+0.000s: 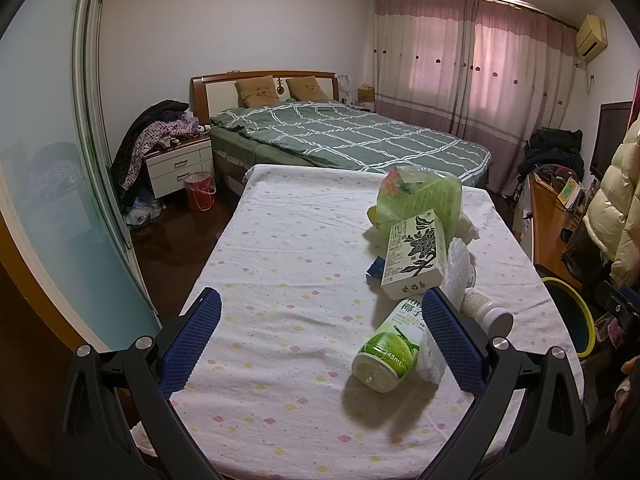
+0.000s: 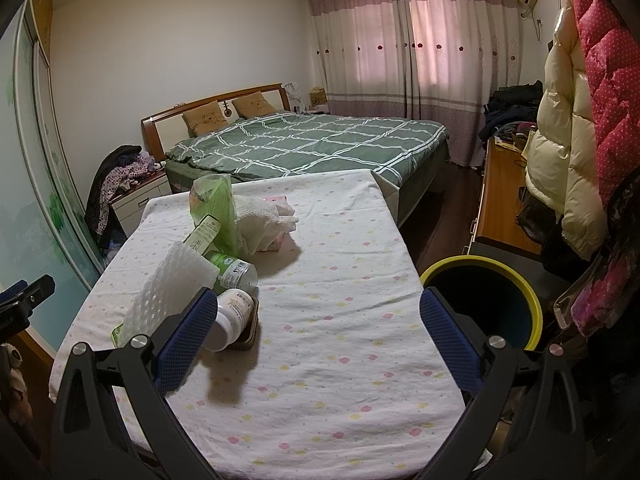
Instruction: Collect trash
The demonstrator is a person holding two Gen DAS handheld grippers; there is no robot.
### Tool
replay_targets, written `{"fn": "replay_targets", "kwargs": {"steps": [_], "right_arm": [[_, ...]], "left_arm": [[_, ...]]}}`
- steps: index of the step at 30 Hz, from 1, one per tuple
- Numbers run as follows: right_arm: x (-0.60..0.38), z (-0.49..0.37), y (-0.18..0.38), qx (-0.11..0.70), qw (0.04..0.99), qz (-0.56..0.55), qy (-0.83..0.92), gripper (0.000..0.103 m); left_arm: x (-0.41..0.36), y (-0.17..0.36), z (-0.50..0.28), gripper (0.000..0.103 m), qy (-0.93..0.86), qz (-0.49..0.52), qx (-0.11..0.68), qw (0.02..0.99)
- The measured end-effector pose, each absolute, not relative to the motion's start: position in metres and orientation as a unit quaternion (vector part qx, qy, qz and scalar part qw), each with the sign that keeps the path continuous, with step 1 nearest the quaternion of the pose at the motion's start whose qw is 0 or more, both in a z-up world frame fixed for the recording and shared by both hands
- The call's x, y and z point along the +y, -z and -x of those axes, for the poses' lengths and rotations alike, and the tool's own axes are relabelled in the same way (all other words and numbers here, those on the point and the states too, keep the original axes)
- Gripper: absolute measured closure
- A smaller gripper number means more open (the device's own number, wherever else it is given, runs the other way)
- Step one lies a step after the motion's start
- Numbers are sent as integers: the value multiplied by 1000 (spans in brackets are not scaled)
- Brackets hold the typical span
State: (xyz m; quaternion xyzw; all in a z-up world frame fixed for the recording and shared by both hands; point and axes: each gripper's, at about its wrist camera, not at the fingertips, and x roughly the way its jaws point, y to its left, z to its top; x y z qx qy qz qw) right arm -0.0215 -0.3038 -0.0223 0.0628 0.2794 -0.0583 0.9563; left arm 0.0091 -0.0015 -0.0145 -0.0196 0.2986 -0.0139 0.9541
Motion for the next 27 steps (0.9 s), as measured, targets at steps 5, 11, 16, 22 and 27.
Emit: {"fn": "replay_targets", "kwargs": {"steps": [5,11,16,22,27], "right_arm": [[-304,22,22,279,956,-63,59,6],[-304,21,22,280,956,-63,58,6],[-303,20,24,280,956,-64,59,6],[-299,4,25,281,956,-60,55,6],[-295,-24,26,283,956,-57,47,6]], "left_arm": [[-2,15,-9,4,14,20,300,954],[-2,15,-10,4,14,19,301,953],[-5,18,-16,4,16,17,303,953],[-7,23,-30,4,18,18,309,951],[-7,24,-52,4,11,12,305,952]]}}
